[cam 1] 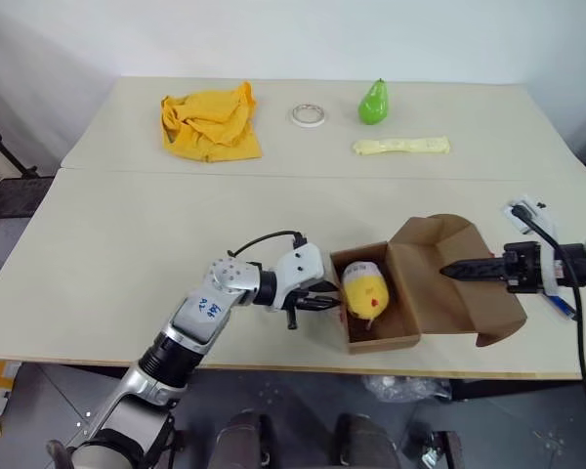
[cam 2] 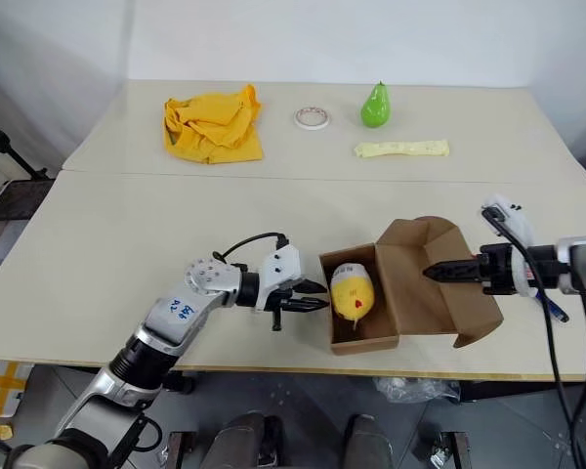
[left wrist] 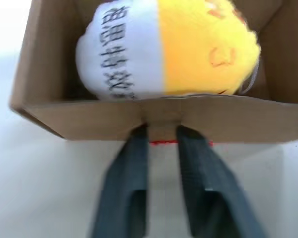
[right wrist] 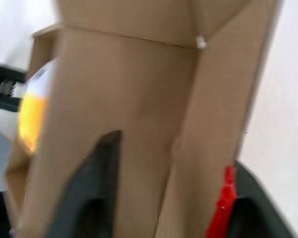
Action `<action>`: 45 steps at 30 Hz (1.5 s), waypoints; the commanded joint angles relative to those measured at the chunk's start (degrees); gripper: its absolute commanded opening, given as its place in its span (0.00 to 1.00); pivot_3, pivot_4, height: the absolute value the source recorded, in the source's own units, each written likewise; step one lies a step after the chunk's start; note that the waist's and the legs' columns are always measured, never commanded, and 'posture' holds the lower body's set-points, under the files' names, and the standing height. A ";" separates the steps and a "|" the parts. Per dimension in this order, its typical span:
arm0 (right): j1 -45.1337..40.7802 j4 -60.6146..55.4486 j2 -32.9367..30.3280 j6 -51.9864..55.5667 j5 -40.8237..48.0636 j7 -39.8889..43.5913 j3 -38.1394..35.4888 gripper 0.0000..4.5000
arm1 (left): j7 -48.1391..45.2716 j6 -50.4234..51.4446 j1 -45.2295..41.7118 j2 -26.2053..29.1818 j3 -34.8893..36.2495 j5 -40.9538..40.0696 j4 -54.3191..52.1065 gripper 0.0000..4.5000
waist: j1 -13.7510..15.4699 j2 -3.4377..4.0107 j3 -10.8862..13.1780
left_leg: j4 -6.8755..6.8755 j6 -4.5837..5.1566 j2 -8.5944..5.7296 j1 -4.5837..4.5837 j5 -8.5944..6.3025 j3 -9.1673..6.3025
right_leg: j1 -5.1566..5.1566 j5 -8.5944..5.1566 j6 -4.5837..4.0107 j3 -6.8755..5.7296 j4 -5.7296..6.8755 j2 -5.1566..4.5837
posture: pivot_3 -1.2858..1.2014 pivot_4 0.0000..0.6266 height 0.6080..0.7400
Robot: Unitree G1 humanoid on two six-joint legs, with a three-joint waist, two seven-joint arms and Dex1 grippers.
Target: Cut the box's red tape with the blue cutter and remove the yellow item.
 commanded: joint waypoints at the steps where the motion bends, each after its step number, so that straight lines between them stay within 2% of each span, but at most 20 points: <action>1: 3.85 -3.22 -4.32 -9.29 0.67 5.46 -4.35 0.81 | -1.20 -0.30 2.38 3.66 4.42 -2.35 -3.86 0.53 | -0.02 0.00 0.00 | -0.01 0.00 0.00 0.00 0.00 0.01 | 0.00 0.00 0.00 0.00 -0.01 0.00 | 0.52 0.24 1.00; 3: 7.08 -1.78 -5.48 -21.42 -2.94 8.37 -6.81 0.96 | -5.96 -0.74 5.67 8.75 8.18 -6.29 -6.71 0.66 | -0.28 -0.05 0.03 | 0.00 0.00 0.01 0.03 0.00 0.02 | 0.02 0.00 0.00 0.01 -0.02 0.01 | 0.52 0.24 1.00; 4: 9.19 -0.59 -5.81 -29.57 -4.99 11.49 -8.44 1.00 | -9.47 -1.04 7.93 12.23 10.57 -8.67 -8.18 0.73 | -0.57 -0.07 0.04 | 0.00 0.00 0.01 0.04 0.00 0.05 | 0.02 0.00 0.00 0.02 -0.02 0.02 | 0.52 0.24 1.00; 6: 13.84 1.54 -5.88 -45.72 -9.07 17.88 -11.13 1.00 | -13.81 -1.55 11.68 18.25 14.82 -11.51 -9.01 0.87 | -1.12 -0.05 0.05 | -0.05 -0.03 0.03 0.07 -0.01 0.07 | 0.01 -0.01 0.01 0.02 -0.01 0.03 | 0.52 0.24 1.00; 8: 16.41 3.57 -5.18 -55.74 -10.62 22.37 -12.97 1.00 | -15.68 -2.96 13.75 21.75 17.37 -12.92 -8.15 1.00 | -1.35 -0.03 0.07 | -0.12 -0.06 0.04 0.10 0.00 0.12 | -0.01 -0.02 0.04 0.03 -0.02 0.05 | 0.52 0.24 1.00; 10: 17.35 5.87 -3.26 -64.33 -10.58 25.56 -15.58 1.00 | -18.45 -5.85 16.13 25.06 22.84 -14.94 -4.68 1.00 | -1.30 -0.03 0.09 | -0.09 -0.01 0.02 0.15 0.02 0.21 | 0.02 -0.02 0.05 0.11 -0.01 0.03 | 0.52 0.24 1.00; 12: 18.24 3.76 -2.33 -64.72 -6.78 29.30 -17.52 1.00 | -18.89 -3.88 15.73 27.65 29.69 -18.15 -0.37 1.00 | -1.40 -0.06 0.14 | -0.06 -0.02 0.04 0.18 0.02 0.20 | 0.04 -0.02 0.05 0.11 0.00 0.04 | 0.52 0.24 1.00; 13: 19.72 0.52 -2.39 -60.82 -3.66 30.01 -18.41 1.00 | -18.94 -1.00 14.48 28.78 32.12 -20.63 0.49 1.00 | -1.40 -0.06 0.16 | -0.06 -0.03 0.07 0.18 0.03 0.18 | 0.02 -0.02 0.05 0.11 0.03 0.06 | 0.52 0.24 1.00; 14: 20.97 -1.80 -2.49 -58.13 -1.44 30.28 -19.07 1.00 | -19.04 0.89 13.69 29.60 33.62 -22.45 0.99 1.00 | -1.38 -0.06 0.18 | -0.06 -0.04 0.10 0.18 0.03 0.16 | 0.01 -0.02 0.04 0.10 0.06 0.07 | 0.52 0.24 1.00; 17: 25.82 -9.32 0.89 -60.70 0.62 29.01 -21.24 1.00 | -17.83 8.36 7.81 29.91 33.01 -27.32 -1.04 1.00 | -0.83 -0.08 0.19 | -0.05 -0.05 0.09 0.17 0.04 0.03 | 0.07 -0.02 0.04 0.06 0.09 0.06 | 0.52 0.24 1.00; 20: 30.19 -17.00 3.90 -60.68 2.46 25.25 -25.18 1.00 | -16.09 14.79 -4.66 25.60 26.07 -30.00 -3.75 1.00 | 0.32 -0.09 0.20 | 0.00 -0.03 -0.01 0.15 0.03 0.00 | 0.15 -0.01 0.06 0.12 0.05 0.04 | 0.52 0.24 1.00; 23: 34.49 -22.32 5.38 -58.05 4.33 21.99 -30.14 1.00 | -17.76 18.19 -14.49 21.82 16.97 -28.66 -4.14 1.00 | 1.00 -0.18 0.23 | 0.09 0.02 -0.09 0.08 0.07 -0.05 | 0.17 0.01 0.10 0.16 0.07 0.05 | 0.52 0.24 1.00; 28: 42.48 -25.90 6.69 -56.48 3.75 20.47 -36.62 1.00 | -22.74 13.39 -24.61 17.81 -0.66 -18.21 -0.43 1.00 | 0.76 -0.25 0.23 | -0.02 -0.05 -0.07 0.13 0.06 0.23 | 0.17 0.01 0.10 0.16 -0.02 0.17 | 0.52 0.24 1.00; 30: 46.72 -26.95 8.02 -55.84 3.07 19.94 -40.44 1.00 | -16.72 11.35 -31.00 5.62 -5.10 -14.21 8.05 1.00 | 0.74 -0.30 0.26 | -0.02 -0.08 -0.05 0.12 0.08 0.40 | 0.15 0.00 0.09 0.17 -0.01 0.18 | 0.52 0.24 1.00; 32: 49.22 -28.47 9.40 -55.95 2.85 18.76 -43.06 1.00 | -16.74 5.43 -34.17 -0.32 -10.90 -8.67 12.37 1.00 | 1.59 -0.45 0.35 | 0.08 -0.02 -0.06 0.06 0.12 0.36 | 0.18 0.00 0.08 0.13 -0.03 0.16 | 0.52 0.24 1.00; 37: 55.47 -34.23 12.43 -53.84 5.62 16.42 -48.94 1.00 | -14.56 -4.15 -37.27 -8.03 -16.08 0.17 21.18 1.00 | 0.91 -0.48 0.37 | -0.09 -0.02 -0.06 0.07 0.04 0.01 | 0.09 0.01 0.08 0.25 -0.39 0.16 | 0.52 0.24 1.00; 45: 60.17 -37.45 14.15 -53.51 7.92 13.84 -52.52 1.00 | -16.69 -12.87 -37.84 -10.86 -20.86 9.70 27.42 1.00 | 0.42 -0.47 0.39 | 0.00 0.05 -0.05 0.07 0.00 -0.07 | 0.13 0.00 0.06 0.22 -0.48 0.11 | 0.52 0.24 1.00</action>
